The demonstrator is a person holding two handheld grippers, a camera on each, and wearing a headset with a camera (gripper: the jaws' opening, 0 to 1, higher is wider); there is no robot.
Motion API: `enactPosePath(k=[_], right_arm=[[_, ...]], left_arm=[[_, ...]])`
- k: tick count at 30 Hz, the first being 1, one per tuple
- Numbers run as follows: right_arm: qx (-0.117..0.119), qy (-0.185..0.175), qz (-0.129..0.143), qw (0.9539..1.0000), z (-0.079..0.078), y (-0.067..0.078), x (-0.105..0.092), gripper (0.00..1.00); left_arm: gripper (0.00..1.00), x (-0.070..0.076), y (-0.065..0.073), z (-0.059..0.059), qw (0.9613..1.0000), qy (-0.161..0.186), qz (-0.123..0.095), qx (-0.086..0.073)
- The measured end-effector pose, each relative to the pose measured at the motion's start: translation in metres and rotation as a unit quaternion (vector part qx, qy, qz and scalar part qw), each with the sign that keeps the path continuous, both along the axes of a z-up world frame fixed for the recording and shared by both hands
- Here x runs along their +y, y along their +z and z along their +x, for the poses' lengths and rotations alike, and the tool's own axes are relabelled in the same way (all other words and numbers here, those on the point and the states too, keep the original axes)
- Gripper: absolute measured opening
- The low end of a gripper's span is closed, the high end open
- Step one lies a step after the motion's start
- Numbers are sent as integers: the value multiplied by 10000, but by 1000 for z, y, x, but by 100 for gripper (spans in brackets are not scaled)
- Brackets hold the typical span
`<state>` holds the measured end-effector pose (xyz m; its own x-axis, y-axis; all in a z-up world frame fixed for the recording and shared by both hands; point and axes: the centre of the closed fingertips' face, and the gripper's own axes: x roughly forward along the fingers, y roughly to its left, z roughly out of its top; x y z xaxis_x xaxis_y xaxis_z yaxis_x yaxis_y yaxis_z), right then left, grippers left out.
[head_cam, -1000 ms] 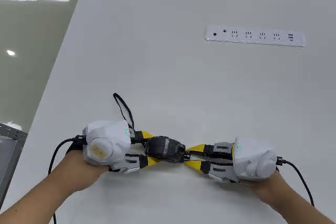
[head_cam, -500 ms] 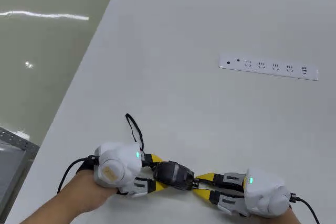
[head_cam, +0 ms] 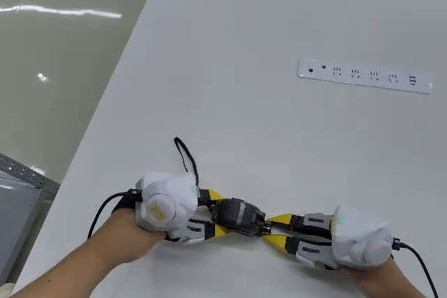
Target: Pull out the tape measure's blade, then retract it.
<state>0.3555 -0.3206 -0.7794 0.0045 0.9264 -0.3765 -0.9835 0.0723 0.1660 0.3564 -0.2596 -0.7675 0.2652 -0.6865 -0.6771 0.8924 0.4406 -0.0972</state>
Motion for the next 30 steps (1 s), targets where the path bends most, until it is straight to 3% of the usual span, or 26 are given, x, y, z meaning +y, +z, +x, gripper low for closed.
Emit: enactPosePath(k=[30], right_arm=[[56, 51, -46, 10000, 0, 0, -10, 10]], left_arm=[[26, 0, 0, 0, 10000, -12, 59, 6]])
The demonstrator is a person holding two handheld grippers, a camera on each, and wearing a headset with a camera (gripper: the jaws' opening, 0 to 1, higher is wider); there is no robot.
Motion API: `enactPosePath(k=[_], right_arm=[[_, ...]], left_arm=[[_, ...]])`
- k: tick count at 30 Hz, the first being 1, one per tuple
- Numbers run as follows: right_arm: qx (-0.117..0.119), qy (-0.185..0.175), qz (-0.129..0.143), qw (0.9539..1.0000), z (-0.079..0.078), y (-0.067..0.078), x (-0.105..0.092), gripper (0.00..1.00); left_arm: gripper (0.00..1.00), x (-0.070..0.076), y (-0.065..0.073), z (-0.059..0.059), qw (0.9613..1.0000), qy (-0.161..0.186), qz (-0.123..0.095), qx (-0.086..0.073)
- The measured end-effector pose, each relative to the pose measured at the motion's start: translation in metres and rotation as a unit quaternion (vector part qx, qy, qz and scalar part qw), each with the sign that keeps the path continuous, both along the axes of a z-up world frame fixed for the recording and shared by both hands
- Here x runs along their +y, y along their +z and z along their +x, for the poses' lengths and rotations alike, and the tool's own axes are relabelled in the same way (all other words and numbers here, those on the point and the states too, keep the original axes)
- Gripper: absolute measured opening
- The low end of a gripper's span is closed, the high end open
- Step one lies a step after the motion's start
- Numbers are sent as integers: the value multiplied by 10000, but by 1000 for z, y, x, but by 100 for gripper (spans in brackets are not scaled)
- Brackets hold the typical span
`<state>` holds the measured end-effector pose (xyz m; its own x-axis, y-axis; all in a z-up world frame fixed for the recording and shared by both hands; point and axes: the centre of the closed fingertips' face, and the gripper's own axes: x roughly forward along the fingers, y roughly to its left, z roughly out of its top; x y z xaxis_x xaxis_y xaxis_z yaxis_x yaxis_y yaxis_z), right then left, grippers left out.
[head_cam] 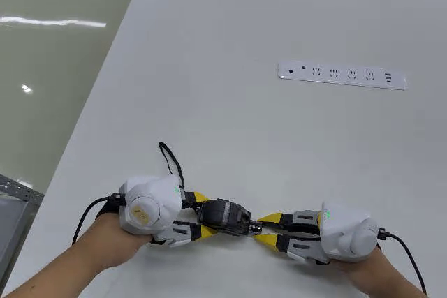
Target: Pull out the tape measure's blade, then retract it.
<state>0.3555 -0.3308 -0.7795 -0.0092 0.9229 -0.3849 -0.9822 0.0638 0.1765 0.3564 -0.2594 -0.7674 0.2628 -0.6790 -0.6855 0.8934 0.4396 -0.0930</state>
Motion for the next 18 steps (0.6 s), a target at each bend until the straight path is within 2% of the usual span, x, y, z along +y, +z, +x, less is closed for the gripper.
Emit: enactPosePath(k=[18], right_arm=[[21, -158, 9, 9999, 0, 1, -14, 10]], left_arm=[[26, 0, 0, -1, 10000, -24, 31, -2]])
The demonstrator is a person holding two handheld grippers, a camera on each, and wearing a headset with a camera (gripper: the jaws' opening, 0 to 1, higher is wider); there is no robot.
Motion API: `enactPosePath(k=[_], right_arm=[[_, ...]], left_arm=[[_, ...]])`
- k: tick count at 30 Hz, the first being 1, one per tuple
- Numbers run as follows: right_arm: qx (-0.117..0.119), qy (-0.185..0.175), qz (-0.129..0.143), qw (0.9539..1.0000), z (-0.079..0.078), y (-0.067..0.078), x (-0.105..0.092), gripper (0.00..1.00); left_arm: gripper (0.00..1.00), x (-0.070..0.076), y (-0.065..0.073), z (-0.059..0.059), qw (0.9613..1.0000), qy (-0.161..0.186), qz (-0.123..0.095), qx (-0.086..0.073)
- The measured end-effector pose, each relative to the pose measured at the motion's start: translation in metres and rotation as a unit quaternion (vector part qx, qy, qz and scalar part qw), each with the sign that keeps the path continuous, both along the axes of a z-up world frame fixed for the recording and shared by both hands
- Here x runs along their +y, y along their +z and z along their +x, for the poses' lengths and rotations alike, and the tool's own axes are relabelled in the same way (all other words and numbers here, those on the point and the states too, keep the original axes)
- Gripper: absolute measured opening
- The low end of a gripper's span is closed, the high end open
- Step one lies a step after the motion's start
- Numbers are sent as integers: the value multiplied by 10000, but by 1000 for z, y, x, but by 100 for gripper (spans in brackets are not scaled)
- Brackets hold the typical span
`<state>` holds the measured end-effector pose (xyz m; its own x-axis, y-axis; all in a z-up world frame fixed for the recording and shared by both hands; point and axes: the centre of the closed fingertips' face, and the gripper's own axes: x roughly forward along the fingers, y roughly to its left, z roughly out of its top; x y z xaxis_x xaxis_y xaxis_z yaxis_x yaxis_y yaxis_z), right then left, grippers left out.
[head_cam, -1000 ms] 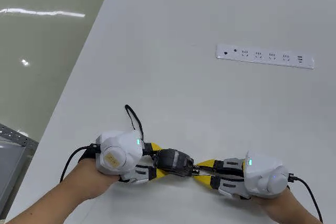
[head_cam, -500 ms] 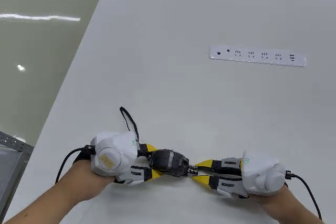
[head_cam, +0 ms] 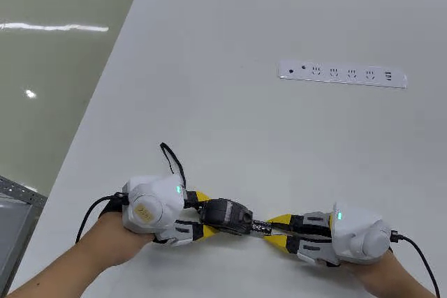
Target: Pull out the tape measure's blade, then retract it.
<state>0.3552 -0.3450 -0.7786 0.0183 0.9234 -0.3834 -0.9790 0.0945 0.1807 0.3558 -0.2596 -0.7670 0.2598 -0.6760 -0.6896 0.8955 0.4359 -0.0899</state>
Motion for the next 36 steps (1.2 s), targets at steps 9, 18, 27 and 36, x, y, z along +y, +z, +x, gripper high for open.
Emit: enactPosePath(k=[9, 18, 27, 36], right_arm=[[21, -41, -2, 10000, 0, 1, -9, 10], [63, -110, 7, 9999, 1, 1, -18, 10], [24, -130, 0, 9999, 0, 1, -27, 10], [33, -178, -13, 9998, 0, 2, -37, 10]], left_arm=[[26, 0, 0, 0, 10000, 13, -1, -7], [26, 0, 0, 0, 10000, 14, 1, -10], [26, -1, 0, 0, 10000, -1, 13, -11], [26, -1, 0, 0, 10000, -6, 21, -17]])
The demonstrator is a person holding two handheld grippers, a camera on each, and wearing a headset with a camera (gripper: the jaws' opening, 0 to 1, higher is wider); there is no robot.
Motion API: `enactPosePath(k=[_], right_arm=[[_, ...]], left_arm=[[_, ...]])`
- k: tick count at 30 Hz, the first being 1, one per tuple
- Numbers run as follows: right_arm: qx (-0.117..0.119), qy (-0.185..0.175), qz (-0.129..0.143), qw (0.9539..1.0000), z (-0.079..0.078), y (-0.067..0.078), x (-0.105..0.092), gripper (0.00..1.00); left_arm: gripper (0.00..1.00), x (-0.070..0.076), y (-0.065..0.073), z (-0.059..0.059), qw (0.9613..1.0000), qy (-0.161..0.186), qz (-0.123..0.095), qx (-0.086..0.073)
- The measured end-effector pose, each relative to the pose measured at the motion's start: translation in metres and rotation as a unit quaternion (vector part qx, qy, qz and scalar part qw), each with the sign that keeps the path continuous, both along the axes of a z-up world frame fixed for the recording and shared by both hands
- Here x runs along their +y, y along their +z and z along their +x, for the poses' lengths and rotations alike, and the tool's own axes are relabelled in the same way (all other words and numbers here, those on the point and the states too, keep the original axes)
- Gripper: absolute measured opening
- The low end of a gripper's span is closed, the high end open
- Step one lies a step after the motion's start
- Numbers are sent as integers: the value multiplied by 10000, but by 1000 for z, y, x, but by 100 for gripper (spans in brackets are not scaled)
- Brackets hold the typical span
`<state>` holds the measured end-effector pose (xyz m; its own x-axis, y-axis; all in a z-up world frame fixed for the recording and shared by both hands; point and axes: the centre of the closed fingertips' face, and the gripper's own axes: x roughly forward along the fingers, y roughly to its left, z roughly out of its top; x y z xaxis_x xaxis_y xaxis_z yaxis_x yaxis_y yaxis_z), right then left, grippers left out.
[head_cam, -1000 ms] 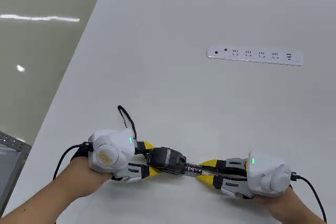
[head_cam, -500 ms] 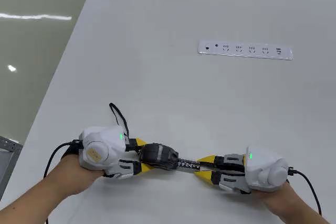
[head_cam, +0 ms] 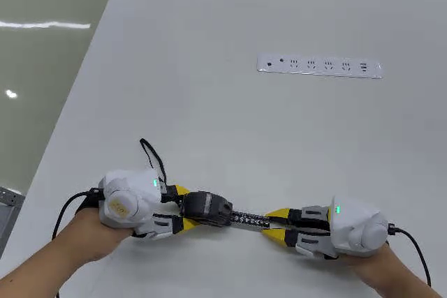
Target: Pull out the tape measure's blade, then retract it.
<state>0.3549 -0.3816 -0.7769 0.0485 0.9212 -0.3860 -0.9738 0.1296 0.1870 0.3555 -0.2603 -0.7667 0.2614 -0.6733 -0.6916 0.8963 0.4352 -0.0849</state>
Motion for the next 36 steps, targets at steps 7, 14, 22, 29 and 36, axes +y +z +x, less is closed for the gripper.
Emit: enactPosePath(k=[7, 14, 22, 29, 36], right_arm=[[27, -39, 5, 10000, 0, -1, -6, 10], [43, -86, 22, 10000, -1, -1, -12, 10], [69, -119, 25, 9999, -1, -1, -18, 10], [91, -156, 18, 9998, -2, 0, -24, 10], [151, -212, 23, 9997, -2, -1, -34, 10]], left_arm=[[26, 0, 0, 0, 10000, -4, 9, -10], [26, -1, 0, 0, 10000, -12, 18, -12], [26, -1, 0, 0, 10000, -18, 25, -17], [26, -2, 0, 0, 10000, -16, 26, -21], [26, -2, 0, 0, 10000, -13, 19, -29]])
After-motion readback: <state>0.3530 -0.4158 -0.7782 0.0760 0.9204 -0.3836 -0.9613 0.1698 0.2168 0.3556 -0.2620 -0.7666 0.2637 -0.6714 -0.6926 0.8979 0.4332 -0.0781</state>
